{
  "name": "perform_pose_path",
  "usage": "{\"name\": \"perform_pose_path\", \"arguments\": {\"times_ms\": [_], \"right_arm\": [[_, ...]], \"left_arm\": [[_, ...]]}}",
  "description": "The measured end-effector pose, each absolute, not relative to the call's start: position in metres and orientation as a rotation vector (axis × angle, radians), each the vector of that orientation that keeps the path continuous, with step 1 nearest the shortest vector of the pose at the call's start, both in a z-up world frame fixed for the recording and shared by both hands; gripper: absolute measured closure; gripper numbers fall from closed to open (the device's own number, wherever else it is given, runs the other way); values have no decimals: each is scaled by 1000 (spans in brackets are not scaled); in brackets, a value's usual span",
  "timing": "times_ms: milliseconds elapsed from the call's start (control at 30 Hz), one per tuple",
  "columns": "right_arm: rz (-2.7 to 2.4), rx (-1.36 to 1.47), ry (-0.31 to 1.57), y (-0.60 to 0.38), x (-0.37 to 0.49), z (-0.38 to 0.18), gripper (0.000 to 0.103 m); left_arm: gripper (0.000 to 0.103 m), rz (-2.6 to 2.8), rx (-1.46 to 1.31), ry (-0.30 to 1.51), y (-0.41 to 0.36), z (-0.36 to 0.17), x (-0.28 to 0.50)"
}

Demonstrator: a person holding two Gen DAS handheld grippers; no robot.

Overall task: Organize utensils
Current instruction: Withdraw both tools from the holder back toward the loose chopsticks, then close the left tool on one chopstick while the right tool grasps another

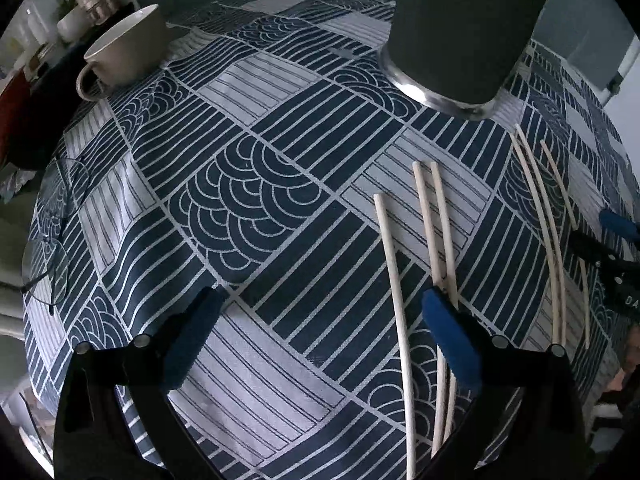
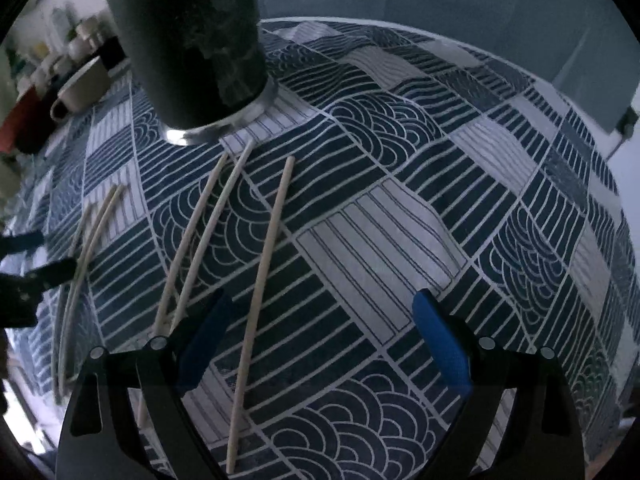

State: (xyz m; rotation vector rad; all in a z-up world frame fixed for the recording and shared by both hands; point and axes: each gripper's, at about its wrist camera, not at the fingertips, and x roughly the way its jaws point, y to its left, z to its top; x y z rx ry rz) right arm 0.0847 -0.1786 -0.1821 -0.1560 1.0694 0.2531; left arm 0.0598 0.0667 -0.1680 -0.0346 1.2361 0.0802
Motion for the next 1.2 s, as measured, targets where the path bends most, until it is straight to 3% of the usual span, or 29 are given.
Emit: {"name": "perform_pose_path", "arguments": {"times_ms": [200,367,467,633,733,800,867,1200], "right_arm": [[232,-144,1131,-181,94,-184,9],[236,-157,1156,-181,97,-184,11],[257,-168,1153,-180,94,-180,26],[280,-185,1138,-185,90,-173,70],[266,-185,1136,-192,91,-172,91],[253,-195,1136,-196,91,-171,98],[236,-195,1138,-202,93,-172,99],[144,-74,1182,-245,104,-164,99]], "left_arm": [[4,81,-31,1259,66,-169,63],[6,85,-37,1259,66,-170,70],[17,77,-35,1251,69,-166,65],[38,47,-19,1244,80,-160,55],[63,55,-30,1240,92,-156,50],[87,59,-49,1244,101,-154,48],[95,59,-82,1252,112,-154,48],[99,55,-162,1284,128,-150,58]]}}
